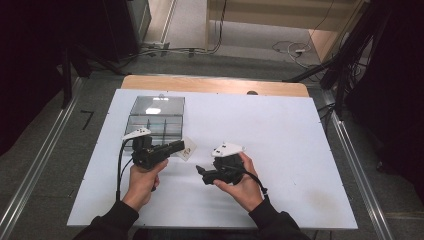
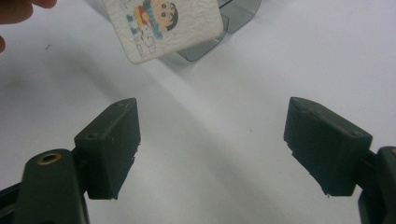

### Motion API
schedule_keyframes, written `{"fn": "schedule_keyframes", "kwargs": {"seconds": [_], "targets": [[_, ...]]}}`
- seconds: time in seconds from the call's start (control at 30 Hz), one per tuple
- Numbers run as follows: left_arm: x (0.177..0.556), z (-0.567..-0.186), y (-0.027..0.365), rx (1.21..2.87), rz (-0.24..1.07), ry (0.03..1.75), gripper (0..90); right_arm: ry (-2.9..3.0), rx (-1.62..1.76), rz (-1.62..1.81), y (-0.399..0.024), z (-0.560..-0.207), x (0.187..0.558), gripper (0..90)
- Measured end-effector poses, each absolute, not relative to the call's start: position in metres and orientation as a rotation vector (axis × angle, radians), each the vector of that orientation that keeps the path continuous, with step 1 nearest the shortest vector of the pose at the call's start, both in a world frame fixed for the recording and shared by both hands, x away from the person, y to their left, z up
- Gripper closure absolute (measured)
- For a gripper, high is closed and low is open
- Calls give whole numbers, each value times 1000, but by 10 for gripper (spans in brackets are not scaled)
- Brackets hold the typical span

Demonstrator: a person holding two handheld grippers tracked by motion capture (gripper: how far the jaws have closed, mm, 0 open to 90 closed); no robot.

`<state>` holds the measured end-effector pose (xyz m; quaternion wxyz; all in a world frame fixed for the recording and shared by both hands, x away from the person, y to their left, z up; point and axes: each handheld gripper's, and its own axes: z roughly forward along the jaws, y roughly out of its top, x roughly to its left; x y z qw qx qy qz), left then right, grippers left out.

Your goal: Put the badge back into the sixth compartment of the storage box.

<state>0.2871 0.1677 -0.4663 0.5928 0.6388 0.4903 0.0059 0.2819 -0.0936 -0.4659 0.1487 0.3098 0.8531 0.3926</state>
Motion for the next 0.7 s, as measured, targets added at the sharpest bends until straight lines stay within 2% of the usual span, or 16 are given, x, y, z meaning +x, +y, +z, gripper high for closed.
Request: {"fn": "schedule_keyframes", "kwargs": {"seconds": [0.7], "targets": [[298,-463,182,1442,90,1184,848,2409,983,1095,-133,-468,288,170]]}}
